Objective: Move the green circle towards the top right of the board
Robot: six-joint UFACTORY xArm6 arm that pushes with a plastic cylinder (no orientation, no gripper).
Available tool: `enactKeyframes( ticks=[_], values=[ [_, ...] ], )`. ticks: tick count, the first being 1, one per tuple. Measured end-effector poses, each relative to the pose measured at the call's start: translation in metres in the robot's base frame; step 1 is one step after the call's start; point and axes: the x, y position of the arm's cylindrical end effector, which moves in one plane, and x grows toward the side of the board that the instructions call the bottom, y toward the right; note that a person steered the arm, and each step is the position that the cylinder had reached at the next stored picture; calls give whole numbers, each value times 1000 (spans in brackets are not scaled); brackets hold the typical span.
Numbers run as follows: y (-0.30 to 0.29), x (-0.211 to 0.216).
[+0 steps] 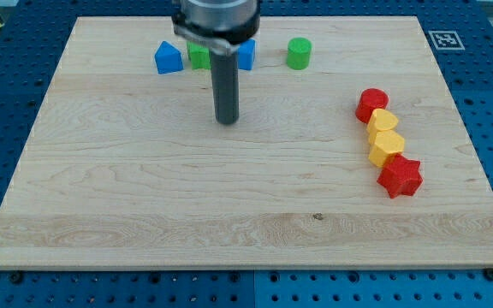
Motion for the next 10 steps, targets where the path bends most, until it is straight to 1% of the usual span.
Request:
enactKeyframes(
  ticks=[1,2,3,4,5,6,9,10],
  values=[
    [10,-36],
    [25,-38],
    [51,-58],
    [63,-75],
    [63,-78],
    [63,-99],
    [72,-121],
    [80,-121]
  ],
)
